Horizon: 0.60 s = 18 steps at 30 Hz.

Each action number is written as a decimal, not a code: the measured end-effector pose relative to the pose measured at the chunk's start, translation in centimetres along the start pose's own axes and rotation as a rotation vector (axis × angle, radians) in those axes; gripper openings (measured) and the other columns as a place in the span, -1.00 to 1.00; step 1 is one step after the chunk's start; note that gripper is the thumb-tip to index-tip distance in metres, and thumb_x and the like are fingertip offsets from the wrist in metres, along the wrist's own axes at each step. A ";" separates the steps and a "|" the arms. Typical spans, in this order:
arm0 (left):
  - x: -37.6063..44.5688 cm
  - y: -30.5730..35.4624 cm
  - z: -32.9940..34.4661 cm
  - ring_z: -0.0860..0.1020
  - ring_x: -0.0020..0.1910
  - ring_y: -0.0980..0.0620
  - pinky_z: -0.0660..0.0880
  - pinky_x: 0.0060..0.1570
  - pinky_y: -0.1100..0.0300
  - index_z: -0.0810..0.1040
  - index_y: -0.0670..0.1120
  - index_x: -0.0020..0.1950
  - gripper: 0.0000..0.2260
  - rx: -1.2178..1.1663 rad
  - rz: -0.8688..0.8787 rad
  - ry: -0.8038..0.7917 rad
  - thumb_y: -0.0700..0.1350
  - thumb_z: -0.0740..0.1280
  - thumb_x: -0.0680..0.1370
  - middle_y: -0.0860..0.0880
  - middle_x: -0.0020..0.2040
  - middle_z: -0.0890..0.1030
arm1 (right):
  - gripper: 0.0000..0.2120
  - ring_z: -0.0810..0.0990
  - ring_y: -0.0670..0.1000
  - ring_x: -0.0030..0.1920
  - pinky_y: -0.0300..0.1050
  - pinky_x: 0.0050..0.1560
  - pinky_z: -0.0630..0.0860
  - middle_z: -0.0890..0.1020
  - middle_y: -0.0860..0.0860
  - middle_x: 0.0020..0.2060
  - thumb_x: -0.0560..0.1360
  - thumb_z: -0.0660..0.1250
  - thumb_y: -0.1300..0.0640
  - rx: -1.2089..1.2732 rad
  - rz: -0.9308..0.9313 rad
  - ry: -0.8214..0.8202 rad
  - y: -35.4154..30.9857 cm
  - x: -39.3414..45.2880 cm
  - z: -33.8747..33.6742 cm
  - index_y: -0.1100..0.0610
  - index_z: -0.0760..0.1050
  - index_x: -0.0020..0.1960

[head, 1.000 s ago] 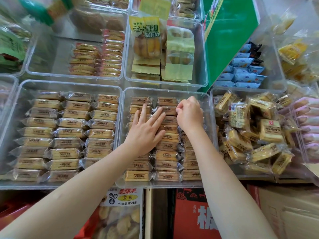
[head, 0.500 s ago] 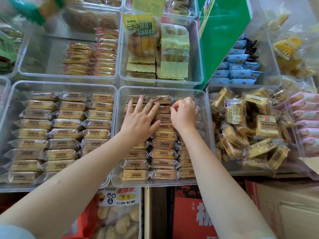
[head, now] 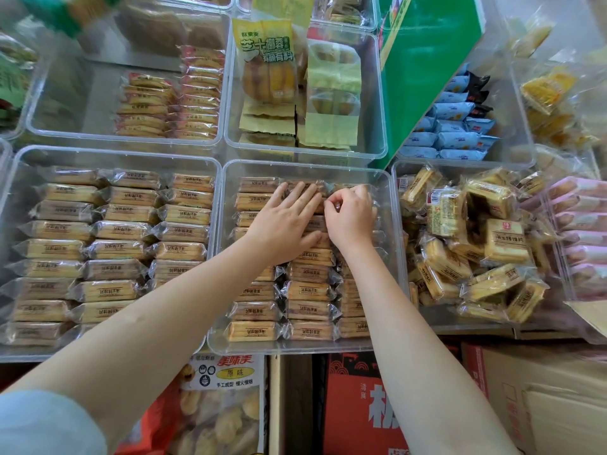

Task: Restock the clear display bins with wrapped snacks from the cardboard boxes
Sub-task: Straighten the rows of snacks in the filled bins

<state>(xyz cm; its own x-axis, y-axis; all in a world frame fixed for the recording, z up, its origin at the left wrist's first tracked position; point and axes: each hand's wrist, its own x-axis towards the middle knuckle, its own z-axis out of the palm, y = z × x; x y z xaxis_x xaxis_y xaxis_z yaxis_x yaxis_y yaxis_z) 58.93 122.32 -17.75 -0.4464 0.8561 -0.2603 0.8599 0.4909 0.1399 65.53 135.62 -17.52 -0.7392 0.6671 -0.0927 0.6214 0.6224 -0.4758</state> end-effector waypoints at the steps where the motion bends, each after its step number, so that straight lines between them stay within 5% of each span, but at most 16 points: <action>1: -0.1 -0.1 0.2 -0.18 0.63 -0.02 -0.27 0.57 -0.07 -0.12 -0.08 0.66 -0.30 -0.002 0.000 -0.003 0.29 -0.16 0.63 -0.05 0.66 -0.11 | -0.89 0.45 0.08 0.19 0.05 0.30 0.30 0.49 0.04 0.09 0.58 0.33 0.07 0.005 0.004 0.002 -0.1 0.0 0.0 0.08 0.59 -0.04; 6: -0.5 -0.1 0.3 -0.15 0.63 -0.02 -0.27 0.57 -0.06 -0.10 -0.08 0.66 -0.31 -0.048 0.009 0.031 0.31 -0.21 0.64 -0.06 0.66 -0.07 | -0.91 0.48 0.06 0.16 0.04 0.29 0.33 0.50 0.03 0.08 0.56 0.36 0.07 0.044 0.026 -0.028 -0.2 0.3 -0.2 0.08 0.60 -0.03; 10: -3.1 0.4 0.4 -0.18 0.62 -0.02 -0.32 0.56 -0.05 -0.07 -0.08 0.65 -0.27 -0.070 0.013 0.041 0.31 -0.30 0.59 -0.06 0.65 -0.10 | -0.94 0.55 0.02 -0.05 -0.03 0.02 0.56 0.49 0.01 0.03 0.54 0.39 0.15 0.170 -0.024 0.008 0.4 -0.5 -2.2 0.11 0.59 0.00; 13: -5.3 0.9 1.1 -0.25 0.61 -0.02 -0.32 0.56 -0.05 -0.15 -0.05 0.63 -0.29 -0.069 0.024 0.002 0.32 -0.34 0.57 -0.04 0.63 -0.17 | -0.88 0.49 0.00 0.04 -0.15 0.02 0.43 0.51 0.03 0.05 0.56 0.38 0.10 0.053 -0.104 -0.077 1.0 -2.1 -3.0 0.11 0.65 0.04; 18: -5.8 1.3 1.9 -0.27 0.61 -0.03 -0.32 0.56 -0.07 -0.15 -0.05 0.64 -0.30 -0.028 -0.021 0.003 0.30 -0.33 0.59 -0.06 0.64 -0.17 | -0.71 0.45 0.10 0.20 0.03 0.20 0.45 0.49 0.07 0.15 0.59 0.32 -0.06 -0.241 -0.140 -0.112 0.1 -3.8 -2.6 0.08 0.58 0.21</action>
<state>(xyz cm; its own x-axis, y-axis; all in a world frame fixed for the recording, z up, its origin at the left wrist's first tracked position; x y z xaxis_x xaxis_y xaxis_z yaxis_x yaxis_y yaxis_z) 63.14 117.71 -17.85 -0.4654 0.8460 -0.2602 0.8430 0.5133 0.1611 69.13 134.23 -14.94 -0.8377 0.5270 -0.1433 0.5453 0.7932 -0.2711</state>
